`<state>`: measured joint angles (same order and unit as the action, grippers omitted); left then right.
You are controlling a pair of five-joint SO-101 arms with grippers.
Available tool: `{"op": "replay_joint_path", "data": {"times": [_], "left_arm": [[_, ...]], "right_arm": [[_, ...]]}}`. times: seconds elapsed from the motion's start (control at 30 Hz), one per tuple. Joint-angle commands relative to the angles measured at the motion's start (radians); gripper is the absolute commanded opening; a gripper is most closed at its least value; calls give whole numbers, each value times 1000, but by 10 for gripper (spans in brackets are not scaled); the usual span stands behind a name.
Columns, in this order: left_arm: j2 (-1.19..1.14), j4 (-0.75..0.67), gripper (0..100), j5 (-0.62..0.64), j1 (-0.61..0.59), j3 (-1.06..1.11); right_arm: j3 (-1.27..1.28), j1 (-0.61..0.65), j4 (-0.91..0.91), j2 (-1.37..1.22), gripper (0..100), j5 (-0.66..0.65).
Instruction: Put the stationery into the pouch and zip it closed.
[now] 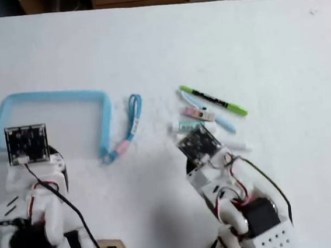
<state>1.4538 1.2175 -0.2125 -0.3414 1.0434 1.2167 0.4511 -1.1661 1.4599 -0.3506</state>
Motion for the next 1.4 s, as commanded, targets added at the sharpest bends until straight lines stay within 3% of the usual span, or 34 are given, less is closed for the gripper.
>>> {"op": "replay_joint_path", "data": {"times": [0.0, 0.2, 0.33, 0.43, 0.57, 0.93, 1.17, 1.3, 1.37], "left_arm": [[-156, 25, 28, 15, -13, -106], [-424, 83, 27, 133, -71, -247], [-513, 81, 27, 138, -124, -250], [-552, 83, 26, 138, -154, -250], [-575, 81, 25, 138, -159, -250], [-578, 78, 25, 138, -159, -250], [-578, 78, 26, 138, -157, -250], [-578, 78, 25, 138, -156, -255], [-578, 78, 25, 138, -156, -256]], "right_arm": [[-241, 56, 18, -325, 149, 0], [-589, 140, 18, -832, 152, 199], [-736, 186, 25, -1093, 152, 180], [-862, 191, 47, -1273, 152, 190], [-1069, 185, 97, -1497, 152, 353], [-1622, 119, 65, -2118, 152, 539], [-2010, 74, -142, -2393, 142, 535], [-2213, 79, -302, -2482, 7, 523], [-2298, 79, -372, -2514, 33, 491]]}}
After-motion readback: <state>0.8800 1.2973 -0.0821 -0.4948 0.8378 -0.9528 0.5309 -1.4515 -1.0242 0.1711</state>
